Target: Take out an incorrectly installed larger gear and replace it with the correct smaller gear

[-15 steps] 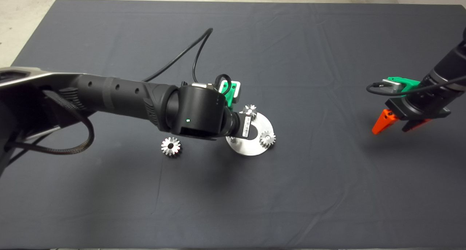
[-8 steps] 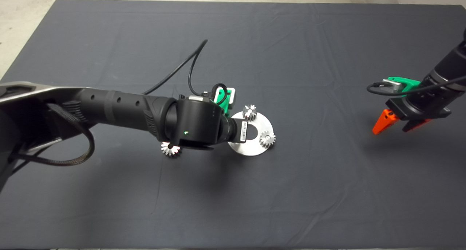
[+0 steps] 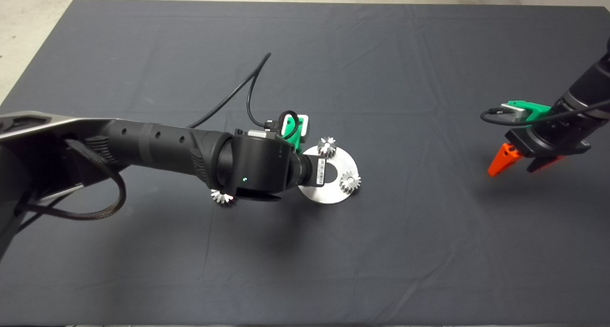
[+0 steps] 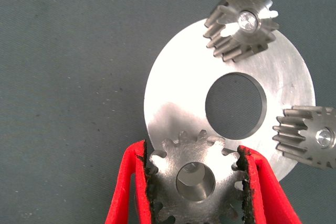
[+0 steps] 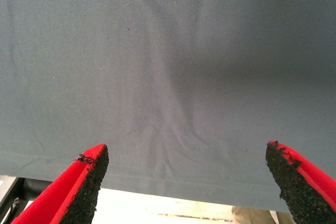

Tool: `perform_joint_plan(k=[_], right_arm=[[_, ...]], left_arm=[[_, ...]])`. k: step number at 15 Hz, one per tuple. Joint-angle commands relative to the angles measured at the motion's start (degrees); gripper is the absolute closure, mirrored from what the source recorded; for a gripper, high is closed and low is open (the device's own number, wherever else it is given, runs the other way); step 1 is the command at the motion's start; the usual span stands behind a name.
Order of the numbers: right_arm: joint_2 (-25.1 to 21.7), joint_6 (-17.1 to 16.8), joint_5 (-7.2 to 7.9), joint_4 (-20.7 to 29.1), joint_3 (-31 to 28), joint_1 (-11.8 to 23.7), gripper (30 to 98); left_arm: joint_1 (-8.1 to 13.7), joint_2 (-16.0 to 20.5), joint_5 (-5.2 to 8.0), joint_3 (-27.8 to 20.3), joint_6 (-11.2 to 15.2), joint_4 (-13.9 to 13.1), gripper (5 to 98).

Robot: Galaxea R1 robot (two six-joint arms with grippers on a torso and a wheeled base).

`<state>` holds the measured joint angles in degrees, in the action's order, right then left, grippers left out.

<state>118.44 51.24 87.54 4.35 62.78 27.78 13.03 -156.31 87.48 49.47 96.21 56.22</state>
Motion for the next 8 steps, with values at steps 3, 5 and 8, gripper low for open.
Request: perform_joint_plan(k=[3,5,8], right_arm=[[-0.09,-0.35,5.71,1.71,0.04,1.31,49.3],[-0.11,-0.35,5.71,1.71,0.04,1.23,49.3],[-0.18,-0.61,5.71,1.71,0.04,1.23,49.3]], left_arm=[[-2.38,-0.71,3.31,-0.27,2.58,5.99,79.5],[-2.66,-0.8,3.31,-0.44,2.66,6.62,79.5],[-2.66,-0.27,3.31,0.26,2.66,7.14,79.5]])
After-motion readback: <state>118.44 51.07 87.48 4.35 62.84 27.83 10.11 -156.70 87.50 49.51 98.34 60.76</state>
